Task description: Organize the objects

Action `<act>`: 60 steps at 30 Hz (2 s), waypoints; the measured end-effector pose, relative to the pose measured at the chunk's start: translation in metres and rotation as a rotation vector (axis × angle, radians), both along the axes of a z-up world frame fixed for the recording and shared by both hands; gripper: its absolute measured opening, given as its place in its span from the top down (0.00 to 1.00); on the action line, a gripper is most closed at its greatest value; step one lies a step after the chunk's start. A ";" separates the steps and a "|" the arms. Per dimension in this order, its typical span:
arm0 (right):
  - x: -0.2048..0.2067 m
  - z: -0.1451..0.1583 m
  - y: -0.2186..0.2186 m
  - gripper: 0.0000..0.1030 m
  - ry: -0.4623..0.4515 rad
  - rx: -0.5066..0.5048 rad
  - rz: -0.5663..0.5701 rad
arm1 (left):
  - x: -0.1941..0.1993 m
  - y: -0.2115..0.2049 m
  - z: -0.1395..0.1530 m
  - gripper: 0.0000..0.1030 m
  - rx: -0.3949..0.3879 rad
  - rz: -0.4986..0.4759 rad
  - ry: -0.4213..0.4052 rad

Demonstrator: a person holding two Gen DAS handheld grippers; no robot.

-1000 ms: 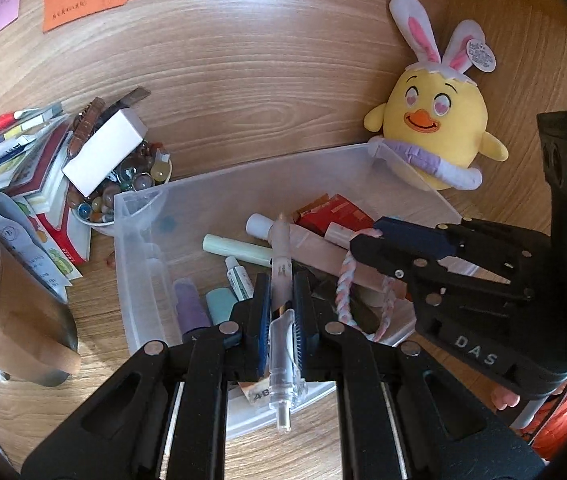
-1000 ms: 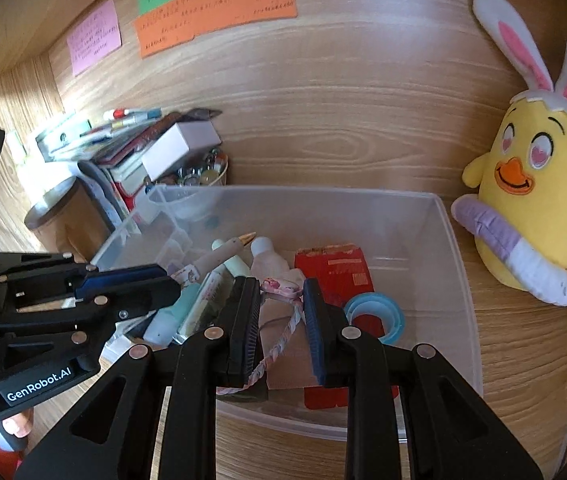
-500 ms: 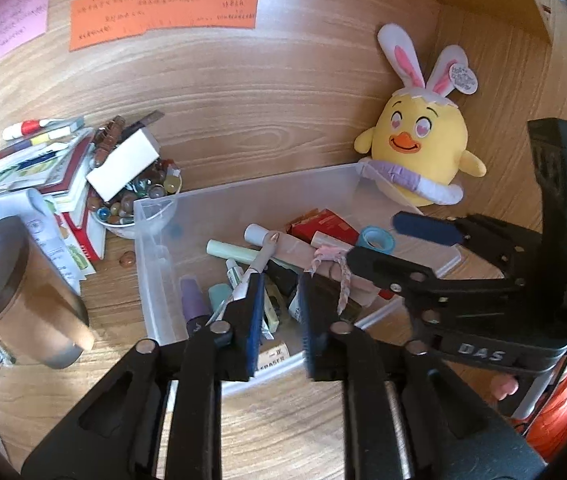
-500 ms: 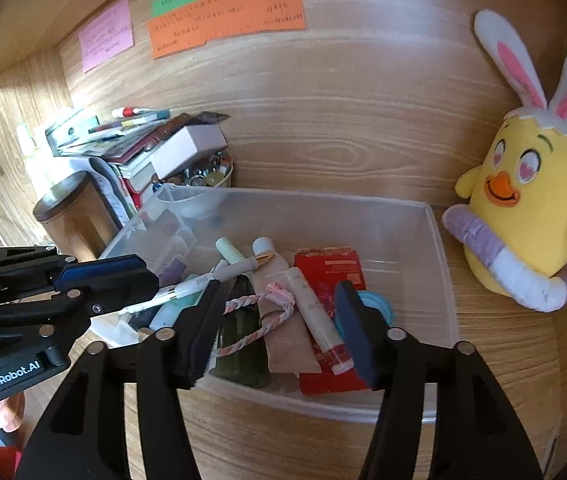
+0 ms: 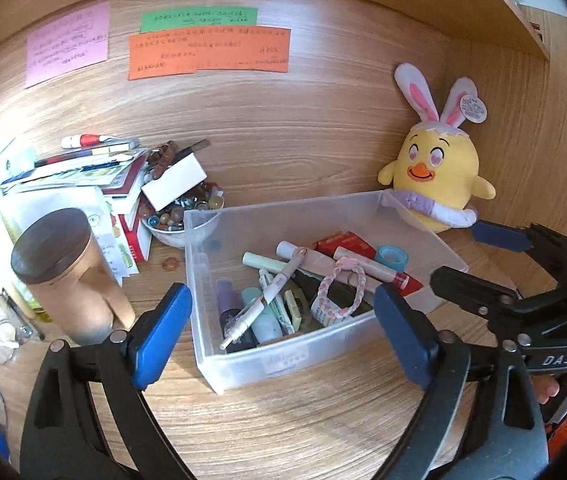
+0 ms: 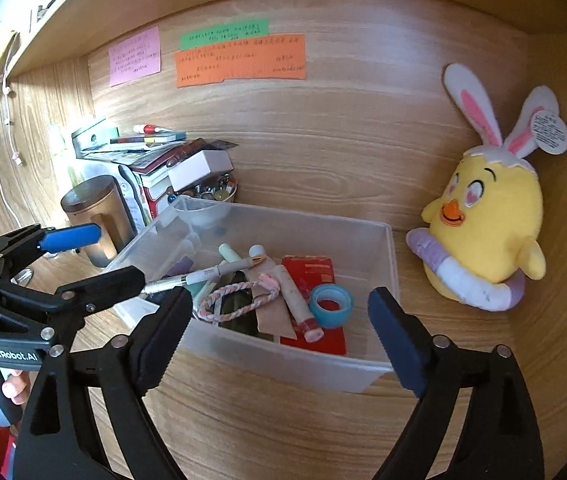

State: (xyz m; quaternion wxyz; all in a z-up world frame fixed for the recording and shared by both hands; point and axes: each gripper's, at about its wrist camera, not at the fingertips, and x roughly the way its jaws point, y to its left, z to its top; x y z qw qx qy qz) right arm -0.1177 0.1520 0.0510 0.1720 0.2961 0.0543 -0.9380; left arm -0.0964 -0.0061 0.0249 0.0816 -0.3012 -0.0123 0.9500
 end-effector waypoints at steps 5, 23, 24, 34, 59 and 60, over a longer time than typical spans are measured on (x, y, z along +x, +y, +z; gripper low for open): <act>0.008 -0.007 0.005 0.05 0.004 0.012 -0.011 | 0.008 0.002 -0.009 0.06 0.011 0.008 -0.006; 0.021 -0.016 0.012 0.05 -0.006 0.008 -0.016 | 0.015 -0.001 -0.021 0.05 0.026 0.062 -0.026; 0.021 -0.017 0.012 0.05 -0.007 0.008 -0.017 | 0.015 -0.002 -0.021 0.05 0.028 0.064 -0.028; 0.021 -0.022 0.012 0.05 -0.016 0.007 -0.017 | 0.012 -0.001 -0.022 0.05 0.024 0.061 -0.038; 0.021 -0.024 0.012 0.05 -0.027 0.003 -0.015 | 0.014 0.001 -0.024 0.05 0.040 0.047 -0.053; 0.021 -0.024 0.012 0.05 -0.028 0.002 -0.014 | 0.014 0.001 -0.024 0.05 0.039 0.049 -0.051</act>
